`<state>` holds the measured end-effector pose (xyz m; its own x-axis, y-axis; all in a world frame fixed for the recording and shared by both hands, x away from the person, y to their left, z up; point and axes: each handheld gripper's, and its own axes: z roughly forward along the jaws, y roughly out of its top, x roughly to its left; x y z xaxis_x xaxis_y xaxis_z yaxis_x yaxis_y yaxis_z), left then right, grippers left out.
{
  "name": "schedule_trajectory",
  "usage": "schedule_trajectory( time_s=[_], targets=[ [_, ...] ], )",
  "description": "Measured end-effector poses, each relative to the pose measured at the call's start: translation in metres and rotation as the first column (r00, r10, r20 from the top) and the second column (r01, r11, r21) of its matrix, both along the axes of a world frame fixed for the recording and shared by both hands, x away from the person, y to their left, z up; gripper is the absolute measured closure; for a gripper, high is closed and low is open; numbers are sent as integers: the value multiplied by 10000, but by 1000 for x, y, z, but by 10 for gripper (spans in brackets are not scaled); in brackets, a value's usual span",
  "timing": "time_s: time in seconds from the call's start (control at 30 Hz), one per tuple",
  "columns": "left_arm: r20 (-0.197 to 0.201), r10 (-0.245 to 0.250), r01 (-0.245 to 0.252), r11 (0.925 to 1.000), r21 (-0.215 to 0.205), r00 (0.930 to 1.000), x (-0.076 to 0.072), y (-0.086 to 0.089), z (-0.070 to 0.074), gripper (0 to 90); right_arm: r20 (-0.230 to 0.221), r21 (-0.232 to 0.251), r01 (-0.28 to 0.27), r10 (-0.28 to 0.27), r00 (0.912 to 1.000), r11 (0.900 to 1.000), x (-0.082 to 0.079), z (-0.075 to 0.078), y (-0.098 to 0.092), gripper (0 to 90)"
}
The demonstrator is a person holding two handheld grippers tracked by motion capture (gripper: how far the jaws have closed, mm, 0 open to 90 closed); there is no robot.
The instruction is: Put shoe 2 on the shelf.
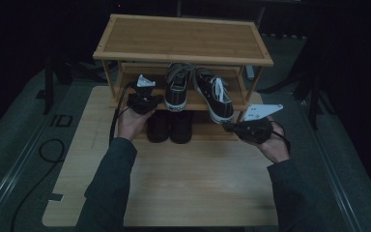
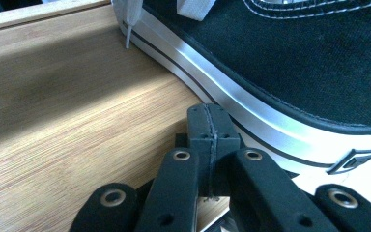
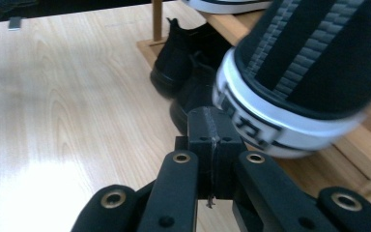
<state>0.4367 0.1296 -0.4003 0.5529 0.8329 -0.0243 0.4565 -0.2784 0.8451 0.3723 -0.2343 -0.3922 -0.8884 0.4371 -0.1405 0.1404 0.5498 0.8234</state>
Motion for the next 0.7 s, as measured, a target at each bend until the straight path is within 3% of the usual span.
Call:
schedule_trajectory(
  time_s=[0.2, 0.7],
  targets=[
    [-7, -29, 29, 10000, 73, 10000, 0, 0, 0, 900, 161, -13, 400, -400, 9991, 9992, 1, 3, -11, 896],
    [34, -90, 89, 9996, 255, 10000, 0, -1, 1, 900, -22, 472, -136, 137, 9999, 9988, 7, 1, 3, 900]
  ],
)
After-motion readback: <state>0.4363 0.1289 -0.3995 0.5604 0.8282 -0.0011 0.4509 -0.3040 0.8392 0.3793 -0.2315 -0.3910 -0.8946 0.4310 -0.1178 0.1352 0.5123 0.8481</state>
